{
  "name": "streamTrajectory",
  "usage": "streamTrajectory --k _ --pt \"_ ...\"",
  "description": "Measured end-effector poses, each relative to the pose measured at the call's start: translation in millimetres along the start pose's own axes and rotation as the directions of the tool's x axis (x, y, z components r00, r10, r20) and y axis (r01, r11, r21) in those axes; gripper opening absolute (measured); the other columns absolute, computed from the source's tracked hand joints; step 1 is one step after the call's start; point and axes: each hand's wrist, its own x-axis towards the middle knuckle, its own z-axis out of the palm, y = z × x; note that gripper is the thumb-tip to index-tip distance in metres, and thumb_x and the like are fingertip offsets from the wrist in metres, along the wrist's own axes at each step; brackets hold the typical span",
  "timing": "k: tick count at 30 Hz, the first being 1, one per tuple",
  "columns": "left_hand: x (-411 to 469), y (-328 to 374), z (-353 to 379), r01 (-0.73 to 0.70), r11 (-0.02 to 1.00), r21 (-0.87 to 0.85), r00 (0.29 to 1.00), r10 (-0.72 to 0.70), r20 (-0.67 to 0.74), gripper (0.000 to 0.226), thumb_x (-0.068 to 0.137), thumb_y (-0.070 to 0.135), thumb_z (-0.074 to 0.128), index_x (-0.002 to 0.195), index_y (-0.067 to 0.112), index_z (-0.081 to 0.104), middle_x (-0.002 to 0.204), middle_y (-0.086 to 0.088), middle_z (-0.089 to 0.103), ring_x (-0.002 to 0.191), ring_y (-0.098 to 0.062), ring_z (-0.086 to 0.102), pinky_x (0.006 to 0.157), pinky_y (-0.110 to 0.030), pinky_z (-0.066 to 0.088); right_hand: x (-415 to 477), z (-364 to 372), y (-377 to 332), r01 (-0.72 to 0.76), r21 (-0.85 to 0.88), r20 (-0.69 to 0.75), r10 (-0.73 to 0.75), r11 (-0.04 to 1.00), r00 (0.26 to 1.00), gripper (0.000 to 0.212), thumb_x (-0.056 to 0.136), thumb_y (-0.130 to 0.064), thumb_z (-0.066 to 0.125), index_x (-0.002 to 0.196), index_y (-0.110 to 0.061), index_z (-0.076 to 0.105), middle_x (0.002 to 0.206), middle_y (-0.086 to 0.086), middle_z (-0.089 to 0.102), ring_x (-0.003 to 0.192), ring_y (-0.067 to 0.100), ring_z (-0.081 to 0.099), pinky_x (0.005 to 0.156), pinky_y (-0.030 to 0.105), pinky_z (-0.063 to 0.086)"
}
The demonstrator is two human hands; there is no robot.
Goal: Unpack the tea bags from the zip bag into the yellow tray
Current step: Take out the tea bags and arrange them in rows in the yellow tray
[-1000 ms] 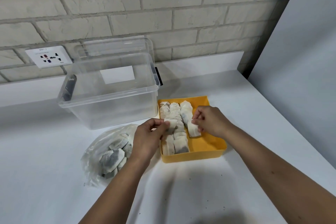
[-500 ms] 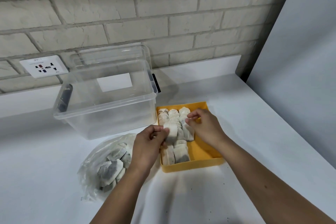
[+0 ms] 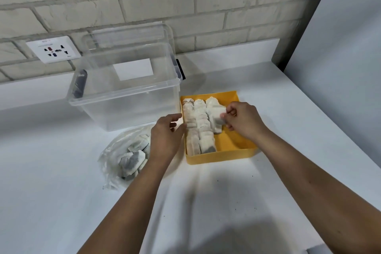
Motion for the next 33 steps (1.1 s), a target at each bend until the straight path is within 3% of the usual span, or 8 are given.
streamTrajectory --k 3,10,15,18,22,27,30,33 --pt "-2 -6 -1 0.048 0.999 0.017 0.998 -0.049 0.048 0.032 0.091 0.02 0.069 0.122 0.016 0.069 0.118 0.002 0.072 0.096 -0.009 0.066 0.09 -0.022 0.048 3 12 11 -0.06 -0.093 0.103 0.069 0.994 0.992 0.015 0.091 -0.023 0.064 0.084 -0.01 0.06 0.082 0.012 0.07 0.078 0.03 0.066 0.08 0.045 0.056" --pt "0 -6 0 0.084 0.996 0.022 0.993 -0.086 0.081 0.03 0.088 0.019 0.07 0.118 0.021 0.072 0.093 0.009 0.072 0.084 -0.002 0.063 0.074 -0.007 0.041 14 31 13 -0.173 -0.137 0.176 0.196 0.975 0.965 0.023 0.09 -0.018 0.06 0.069 -0.013 0.051 0.078 0.015 0.072 0.076 0.031 0.069 0.081 0.045 0.057" --pt "-1 -6 -7 0.12 0.99 -0.073 0.982 -0.108 0.152 0.029 0.086 0.017 0.073 0.114 0.024 0.074 0.095 0.01 0.074 0.089 -0.004 0.069 0.084 -0.015 0.05 17 33 17 -0.174 -0.105 0.149 0.189 0.979 0.971 0.013 0.085 -0.021 0.068 0.087 -0.012 0.059 0.083 0.011 0.071 0.077 0.029 0.068 0.081 0.043 0.057" --pt "-5 -2 -26 0.16 0.957 -0.242 0.971 -0.109 0.212 0.027 0.088 0.007 0.07 0.108 0.024 0.074 0.094 0.004 0.077 0.095 -0.016 0.073 0.093 -0.031 0.057 13 28 17 -0.159 -0.116 0.094 0.17 0.98 0.981 0.037 0.08 -0.031 0.075 0.109 -0.015 0.057 0.102 0.005 0.067 0.091 0.025 0.064 0.079 0.034 0.053" --pt "-12 -1 -73 0.077 0.939 -0.334 0.995 -0.054 0.079 0.026 0.09 0.004 0.068 0.108 0.022 0.074 0.094 0.0 0.078 0.095 -0.025 0.072 0.091 -0.038 0.058 1 20 -3 -0.019 -0.045 -0.017 0.018 0.999 1.0 0.049 0.079 -0.032 0.076 0.121 -0.016 0.056 0.115 0.004 0.06 0.099 0.018 0.058 0.075 0.024 0.04" --pt "-27 -20 -124 0.021 0.995 -0.1 0.988 -0.036 -0.148 0.021 0.088 0.014 0.071 0.098 0.032 0.076 0.086 0.014 0.076 0.084 -0.015 0.07 0.085 -0.023 0.053 -33 37 -60 0.106 0.33 0.063 -0.134 0.938 0.989 0.027 0.081 -0.025 0.076 0.106 -0.024 0.065 0.089 -0.013 0.062 0.071 0.007 0.061 0.07 0.023 0.051" --pt "-41 -36 -131 0.054 0.996 0.064 0.993 -0.047 -0.108 0.019 0.087 0.016 0.072 0.093 0.034 0.075 0.084 0.01 0.076 0.077 -0.01 0.069 0.078 -0.016 0.051 -53 67 -80 0.114 0.435 0.256 -0.244 0.893 0.936 0.022 0.082 -0.018 0.075 0.102 -0.024 0.067 0.087 -0.01 0.066 0.072 0.009 0.063 0.076 0.027 0.055" --pt "-50 -56 -122 0.046 0.954 0.296 0.999 -0.044 -0.014 0.017 0.088 0.022 0.071 0.098 0.034 0.076 0.086 0.01 0.076 0.08 -0.01 0.069 0.081 -0.028 0.055 -67 99 -88 0.144 0.422 0.384 -0.321 0.895 0.866 0.021 0.086 -0.009 0.069 0.105 -0.019 0.069 0.092 -0.006 0.069 0.081 0.007 0.065 0.08 0.02 0.053"
